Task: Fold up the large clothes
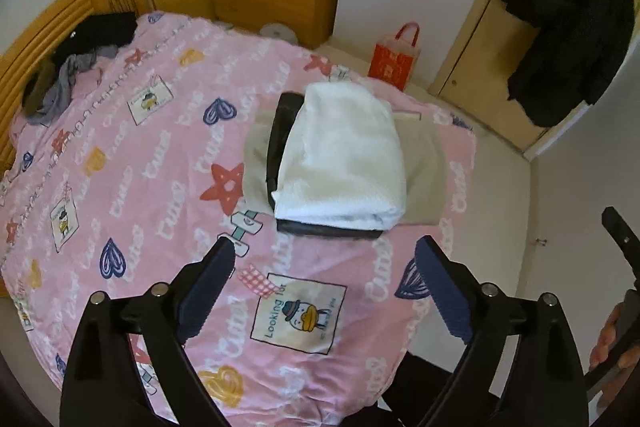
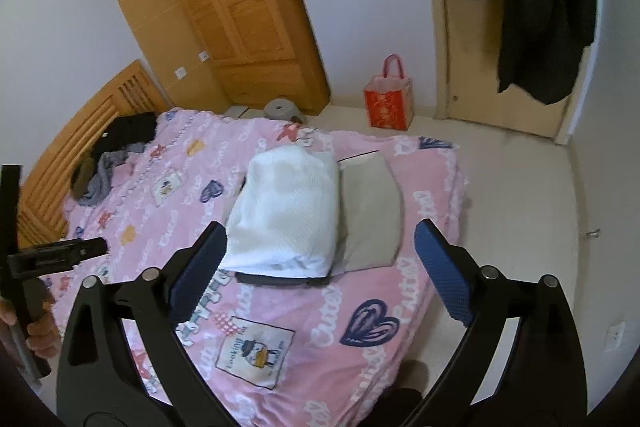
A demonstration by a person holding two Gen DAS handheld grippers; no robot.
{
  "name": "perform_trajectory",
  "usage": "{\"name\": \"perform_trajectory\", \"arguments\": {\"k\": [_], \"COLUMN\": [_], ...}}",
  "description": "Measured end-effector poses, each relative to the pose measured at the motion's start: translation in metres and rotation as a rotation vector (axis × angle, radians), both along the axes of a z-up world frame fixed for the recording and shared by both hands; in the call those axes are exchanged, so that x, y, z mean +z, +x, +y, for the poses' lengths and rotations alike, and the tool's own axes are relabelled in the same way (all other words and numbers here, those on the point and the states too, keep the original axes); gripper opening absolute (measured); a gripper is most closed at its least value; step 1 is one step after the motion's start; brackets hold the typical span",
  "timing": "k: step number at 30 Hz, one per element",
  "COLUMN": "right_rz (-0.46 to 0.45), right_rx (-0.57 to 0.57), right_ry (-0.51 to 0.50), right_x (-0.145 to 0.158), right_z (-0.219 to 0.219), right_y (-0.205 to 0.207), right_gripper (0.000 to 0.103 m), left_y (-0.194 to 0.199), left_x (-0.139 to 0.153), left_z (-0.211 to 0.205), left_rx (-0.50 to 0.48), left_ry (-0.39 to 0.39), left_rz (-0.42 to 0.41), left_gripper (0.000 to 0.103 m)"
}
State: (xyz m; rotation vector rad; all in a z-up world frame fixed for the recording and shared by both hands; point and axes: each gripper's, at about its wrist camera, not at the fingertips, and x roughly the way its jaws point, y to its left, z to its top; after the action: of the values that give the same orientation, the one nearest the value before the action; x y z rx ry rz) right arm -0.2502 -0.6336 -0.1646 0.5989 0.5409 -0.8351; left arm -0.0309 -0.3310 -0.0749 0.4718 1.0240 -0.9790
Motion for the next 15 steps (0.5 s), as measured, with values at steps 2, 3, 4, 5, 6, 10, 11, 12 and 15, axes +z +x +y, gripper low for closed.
{"name": "perform_trajectory", "arguments": {"k": [2,3,4,5,6,10,11,12,15], "right_rz": [-0.029,-0.032,-0.031,-0.021,-0.006,-0.002,0.002,0.012,0.013], "right_rx": [-0.003,-0.009,-0.016,-0.017,-0.020,-0.013,-0.010,-0.008,-0.001], "right_ry": [-0.044,-0.065,-0.097,-0.114,-0.136,-0.191,-0.202,-0.201,-0.169], "right_x": [0.010,0.014,0.019,0.020,0.022,0.023,0.021,0.019,0.007], "right_z": [0.009,0.013,0.018,0.021,0.026,0.041,0.046,0.049,0.050], "right_y": [-0.005,-0.007,-0.009,-0.009,-0.009,-0.011,-0.014,-0.016,-0.025], "right_gripper": [0.096,0.097,0.097,0.097,0.097,0.097,0.097,0.097,0.097], "left_y": [-0.004,-0.008,-0.011,-0.015,-0.017,-0.028,-0.030,-0.033,-0.045], "left_x": [0.009,0.012,0.014,0.018,0.019,0.018,0.017,0.016,0.012], "left_z": [0.006,0.007,0.009,0.011,0.013,0.016,0.016,0.016,0.015], "left_rx": [0.004,0.002,0.002,0.005,0.005,-0.010,-0.005,-0.009,-0.021], "left_ry": [-0.032,-0.040,-0.046,-0.062,-0.085,-0.128,-0.129,-0.125,-0.078], "left_rz": [-0.016,-0.026,-0.042,-0.056,-0.048,0.033,0.042,0.045,-0.002], "left_gripper": [0.091,0.092,0.094,0.094,0.095,0.095,0.095,0.095,0.095]}}
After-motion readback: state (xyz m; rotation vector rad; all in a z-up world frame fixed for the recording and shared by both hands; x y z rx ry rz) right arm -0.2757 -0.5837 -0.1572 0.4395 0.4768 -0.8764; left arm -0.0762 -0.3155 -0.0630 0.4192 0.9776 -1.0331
